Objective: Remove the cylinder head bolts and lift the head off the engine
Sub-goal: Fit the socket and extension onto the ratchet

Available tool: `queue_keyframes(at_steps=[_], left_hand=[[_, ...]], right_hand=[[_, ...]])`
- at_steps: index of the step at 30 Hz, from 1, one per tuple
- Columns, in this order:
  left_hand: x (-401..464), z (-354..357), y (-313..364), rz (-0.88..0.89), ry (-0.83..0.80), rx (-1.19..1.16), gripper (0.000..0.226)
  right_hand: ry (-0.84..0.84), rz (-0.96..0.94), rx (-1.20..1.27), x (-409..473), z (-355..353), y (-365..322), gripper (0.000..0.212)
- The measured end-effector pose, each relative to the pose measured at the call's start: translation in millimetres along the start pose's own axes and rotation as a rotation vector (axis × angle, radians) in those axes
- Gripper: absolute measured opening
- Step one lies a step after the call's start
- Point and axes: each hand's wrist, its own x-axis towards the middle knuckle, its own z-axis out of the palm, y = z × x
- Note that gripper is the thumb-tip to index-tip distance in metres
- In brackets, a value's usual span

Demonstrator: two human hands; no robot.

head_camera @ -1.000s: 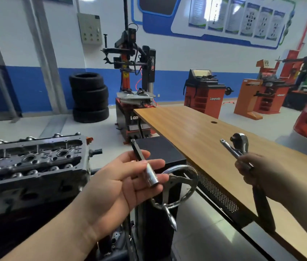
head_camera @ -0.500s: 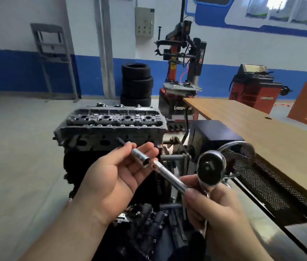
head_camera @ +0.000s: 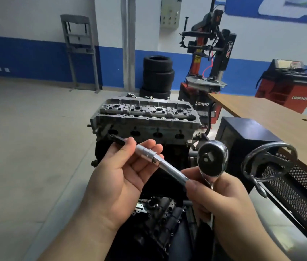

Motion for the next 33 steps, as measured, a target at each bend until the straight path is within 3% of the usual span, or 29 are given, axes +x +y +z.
queue_keyframes(at_steps=[5,10,13,15,22,33], left_hand=[[15,-1,2,-0.109,-0.194,-0.005,0.02],[29,17,-5,-0.136,-0.076,-0.303,0.013],[31,17,-4,-0.141,0.015,-0.329,0.051],[32,18,-4,-0.142,0.045,-0.326,0.06],[16,26,-28,-0.127,0.111,-0.327,0.049],[8,24,-35,-0.135,0.087,-0.375,0.046]], right_hand=[[-0.029,0.034,0.093,3,-16,3,0.053],[-0.01,0.038,0.047,4,-11,8,0.036],[0.007,0.018,-0.013,3,-7,6,0.031],[0.004,0.011,-0.029,1,-6,7,0.029],[0.029,-0.012,0.257,-13,-5,11,0.031],[0.0,-0.116,0.19,-16,-7,18,0.021]])
